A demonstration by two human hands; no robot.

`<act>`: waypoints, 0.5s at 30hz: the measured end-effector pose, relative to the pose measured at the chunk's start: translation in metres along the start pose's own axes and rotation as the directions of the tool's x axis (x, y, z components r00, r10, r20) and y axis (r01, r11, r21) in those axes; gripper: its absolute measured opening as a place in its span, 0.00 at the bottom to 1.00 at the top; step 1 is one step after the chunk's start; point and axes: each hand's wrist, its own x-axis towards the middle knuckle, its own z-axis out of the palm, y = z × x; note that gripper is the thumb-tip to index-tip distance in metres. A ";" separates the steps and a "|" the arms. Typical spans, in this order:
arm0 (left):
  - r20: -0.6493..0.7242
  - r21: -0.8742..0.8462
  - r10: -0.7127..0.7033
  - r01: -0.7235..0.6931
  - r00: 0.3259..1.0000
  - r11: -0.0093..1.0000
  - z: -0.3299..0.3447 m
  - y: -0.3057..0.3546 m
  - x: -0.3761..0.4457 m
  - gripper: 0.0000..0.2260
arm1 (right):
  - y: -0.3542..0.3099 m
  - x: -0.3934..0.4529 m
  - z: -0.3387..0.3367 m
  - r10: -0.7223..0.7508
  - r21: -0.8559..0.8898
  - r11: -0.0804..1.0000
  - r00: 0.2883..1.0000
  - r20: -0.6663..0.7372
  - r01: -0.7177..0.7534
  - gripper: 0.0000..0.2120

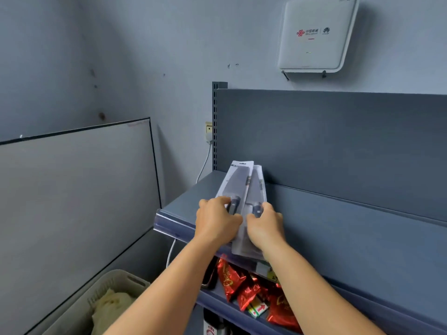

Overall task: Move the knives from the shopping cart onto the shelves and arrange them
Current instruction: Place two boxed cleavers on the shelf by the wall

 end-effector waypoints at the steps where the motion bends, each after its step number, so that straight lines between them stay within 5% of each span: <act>1: 0.001 -0.004 -0.003 0.003 1.000 1.000 -0.001 -0.002 0.006 0.11 | -0.002 0.003 0.004 0.014 -0.003 1.000 1.000 0.010 -0.014 0.15; 5: 0.007 0.056 -0.044 0.044 0.999 0.997 -0.004 -0.014 0.035 0.07 | -0.012 0.023 0.030 0.041 -0.067 0.997 0.998 0.047 -0.038 0.12; 9: -0.015 0.125 -0.073 0.074 0.997 0.989 -0.008 -0.027 0.055 0.16 | -0.023 0.034 0.051 0.062 -0.134 0.990 0.995 0.078 -0.051 0.15; 15: 0.033 0.223 -0.037 0.029 0.999 0.974 -0.015 -0.040 0.061 0.06 | -0.030 0.039 0.064 0.073 -0.257 0.965 0.992 0.102 -0.045 0.17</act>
